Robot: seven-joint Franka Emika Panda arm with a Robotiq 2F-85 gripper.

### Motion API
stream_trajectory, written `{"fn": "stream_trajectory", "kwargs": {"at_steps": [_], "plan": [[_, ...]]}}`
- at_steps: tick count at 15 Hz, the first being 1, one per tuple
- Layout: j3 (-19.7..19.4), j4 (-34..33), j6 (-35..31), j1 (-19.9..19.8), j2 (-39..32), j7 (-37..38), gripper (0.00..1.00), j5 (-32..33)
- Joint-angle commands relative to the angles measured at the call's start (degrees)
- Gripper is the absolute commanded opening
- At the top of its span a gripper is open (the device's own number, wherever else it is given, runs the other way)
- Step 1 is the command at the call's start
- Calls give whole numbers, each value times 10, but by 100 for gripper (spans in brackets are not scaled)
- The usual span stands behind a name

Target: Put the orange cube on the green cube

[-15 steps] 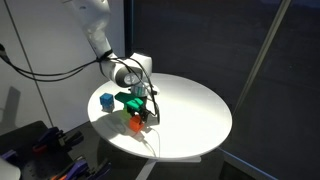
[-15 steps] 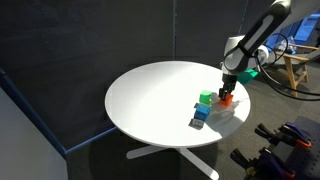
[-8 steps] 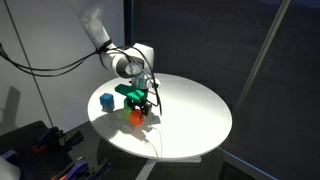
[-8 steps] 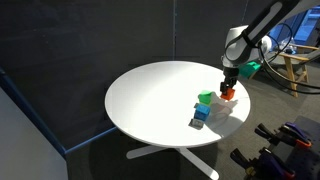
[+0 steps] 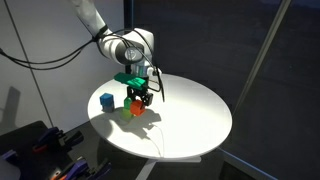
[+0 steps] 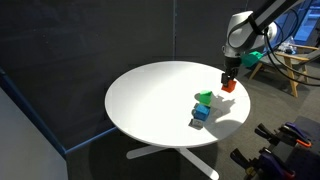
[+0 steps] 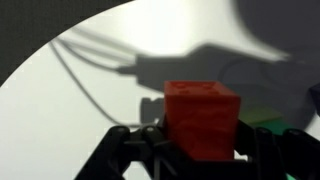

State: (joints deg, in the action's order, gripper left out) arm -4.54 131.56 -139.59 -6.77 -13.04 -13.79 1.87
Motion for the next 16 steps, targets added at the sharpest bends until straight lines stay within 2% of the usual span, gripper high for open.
{"fn": "stream_trajectory", "kwargs": {"at_steps": [1, 10, 16], "plan": [[6, 6, 27, 2, 39, -25, 23, 11], [26, 6, 28, 18, 52, -120, 23, 30], [38, 8, 27, 32, 48, -139, 23, 51]]}}
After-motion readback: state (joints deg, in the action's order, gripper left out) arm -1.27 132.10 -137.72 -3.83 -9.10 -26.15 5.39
